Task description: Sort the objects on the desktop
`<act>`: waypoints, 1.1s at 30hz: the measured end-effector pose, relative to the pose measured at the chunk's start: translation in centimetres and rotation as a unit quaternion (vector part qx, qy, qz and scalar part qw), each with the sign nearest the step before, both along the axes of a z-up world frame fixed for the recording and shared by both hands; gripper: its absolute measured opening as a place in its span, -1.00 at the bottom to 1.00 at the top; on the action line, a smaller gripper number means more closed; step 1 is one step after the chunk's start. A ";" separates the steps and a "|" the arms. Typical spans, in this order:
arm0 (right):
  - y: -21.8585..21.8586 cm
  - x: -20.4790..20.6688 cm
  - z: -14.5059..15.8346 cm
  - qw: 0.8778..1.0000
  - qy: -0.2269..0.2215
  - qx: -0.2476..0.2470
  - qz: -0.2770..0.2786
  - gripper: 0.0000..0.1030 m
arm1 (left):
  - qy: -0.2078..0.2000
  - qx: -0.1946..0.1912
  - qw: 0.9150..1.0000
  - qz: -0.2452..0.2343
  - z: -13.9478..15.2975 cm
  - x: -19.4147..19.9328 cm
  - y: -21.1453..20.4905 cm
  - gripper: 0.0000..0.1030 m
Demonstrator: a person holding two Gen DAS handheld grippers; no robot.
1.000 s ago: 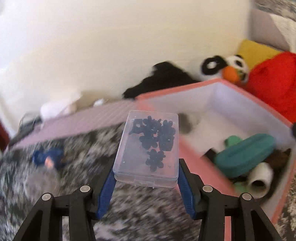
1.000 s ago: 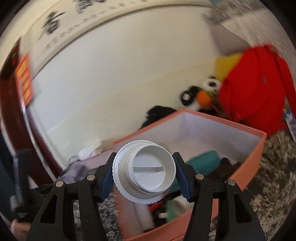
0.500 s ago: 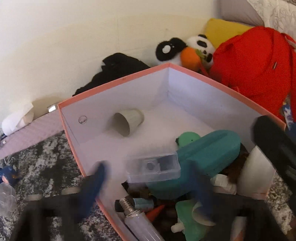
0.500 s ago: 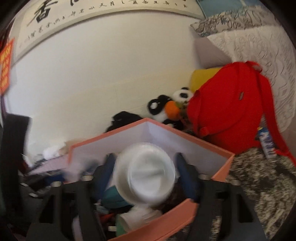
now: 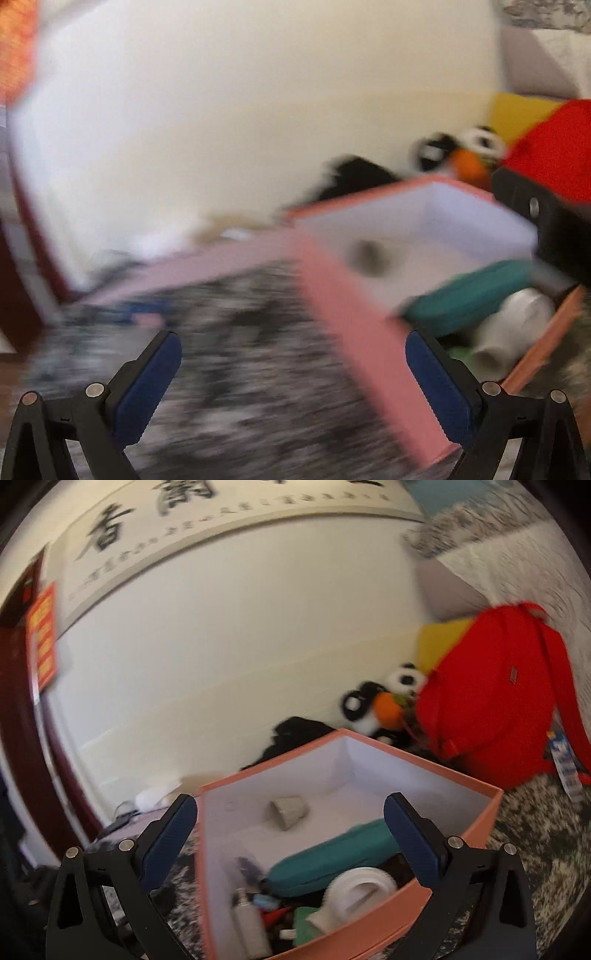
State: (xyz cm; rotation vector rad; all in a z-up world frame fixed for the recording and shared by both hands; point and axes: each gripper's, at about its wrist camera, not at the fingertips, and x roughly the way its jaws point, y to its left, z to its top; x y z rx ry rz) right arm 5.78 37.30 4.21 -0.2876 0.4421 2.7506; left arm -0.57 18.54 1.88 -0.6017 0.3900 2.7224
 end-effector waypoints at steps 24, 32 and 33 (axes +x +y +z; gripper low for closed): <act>-20.1 -5.9 -4.9 0.979 -0.106 0.154 0.075 1.00 | -0.094 0.070 0.983 0.141 -6.7 -3.8 -18.3 0.99; -21.7 -6.6 -6.4 0.975 -0.133 0.162 0.070 1.00 | -0.081 0.085 0.985 0.126 -5.2 -1.1 -18.6 0.99; -21.7 -6.6 -6.5 0.976 -0.132 0.160 0.067 1.00 | -0.082 0.087 0.985 0.125 -5.2 -0.9 -18.8 0.99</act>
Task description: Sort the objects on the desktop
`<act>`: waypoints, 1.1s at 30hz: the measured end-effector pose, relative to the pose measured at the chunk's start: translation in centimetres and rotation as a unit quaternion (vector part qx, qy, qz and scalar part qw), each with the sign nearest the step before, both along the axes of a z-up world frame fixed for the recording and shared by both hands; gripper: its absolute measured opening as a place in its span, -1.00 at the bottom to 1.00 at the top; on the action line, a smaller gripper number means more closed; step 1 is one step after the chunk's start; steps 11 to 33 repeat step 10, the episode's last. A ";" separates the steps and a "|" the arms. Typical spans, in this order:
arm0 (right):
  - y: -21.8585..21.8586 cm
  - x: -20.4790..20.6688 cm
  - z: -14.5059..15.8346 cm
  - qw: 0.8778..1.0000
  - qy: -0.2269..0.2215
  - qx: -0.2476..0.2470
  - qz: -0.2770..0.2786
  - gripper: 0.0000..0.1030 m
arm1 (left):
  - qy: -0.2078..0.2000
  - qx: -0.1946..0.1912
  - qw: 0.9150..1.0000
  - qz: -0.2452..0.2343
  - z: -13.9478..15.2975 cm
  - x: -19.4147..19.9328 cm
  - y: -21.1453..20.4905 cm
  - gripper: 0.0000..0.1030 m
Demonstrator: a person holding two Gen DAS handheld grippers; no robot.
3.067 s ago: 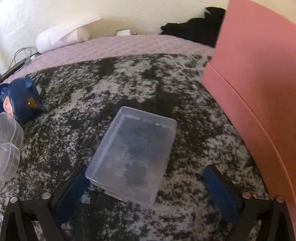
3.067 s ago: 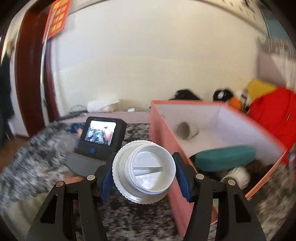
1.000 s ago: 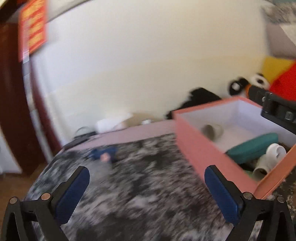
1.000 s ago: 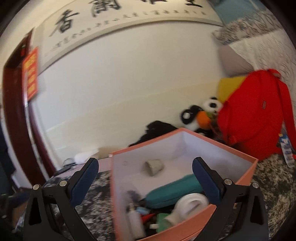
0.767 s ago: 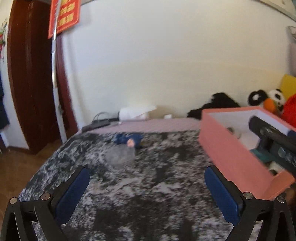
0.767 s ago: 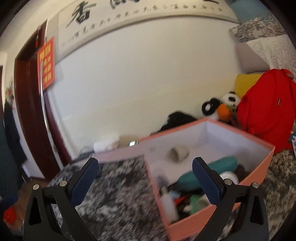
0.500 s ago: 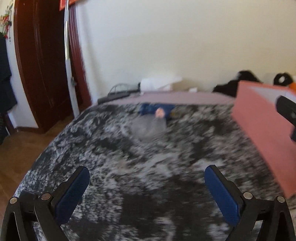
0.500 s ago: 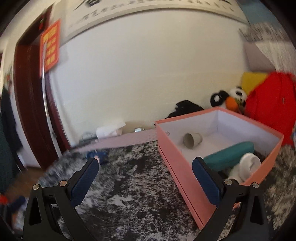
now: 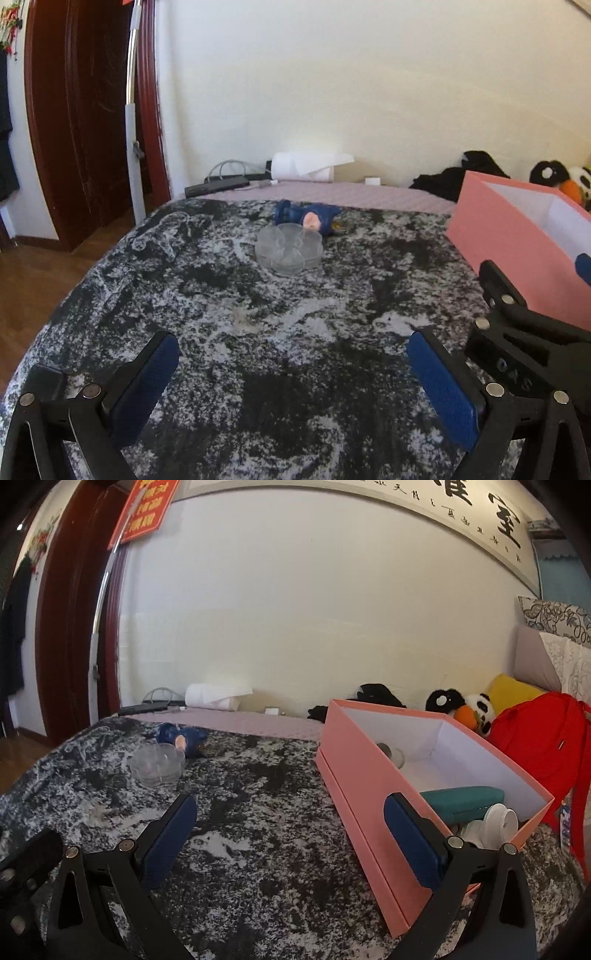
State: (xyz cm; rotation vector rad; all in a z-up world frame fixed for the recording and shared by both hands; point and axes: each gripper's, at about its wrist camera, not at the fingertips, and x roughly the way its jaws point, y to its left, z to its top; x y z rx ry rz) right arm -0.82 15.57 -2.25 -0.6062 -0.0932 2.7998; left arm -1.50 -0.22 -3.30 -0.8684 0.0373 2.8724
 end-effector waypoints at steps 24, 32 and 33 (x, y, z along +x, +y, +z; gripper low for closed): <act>1.7 -0.5 -0.6 0.998 -0.027 -0.059 -0.013 1.00 | 0.003 0.006 1.000 0.025 0.6 0.7 -2.0 0.99; 1.7 -0.5 -0.6 0.998 -0.027 -0.059 -0.013 1.00 | 0.003 0.006 1.000 0.025 0.6 0.7 -2.0 0.99; 1.7 -0.5 -0.6 0.998 -0.027 -0.059 -0.013 1.00 | 0.003 0.006 1.000 0.025 0.6 0.7 -2.0 0.99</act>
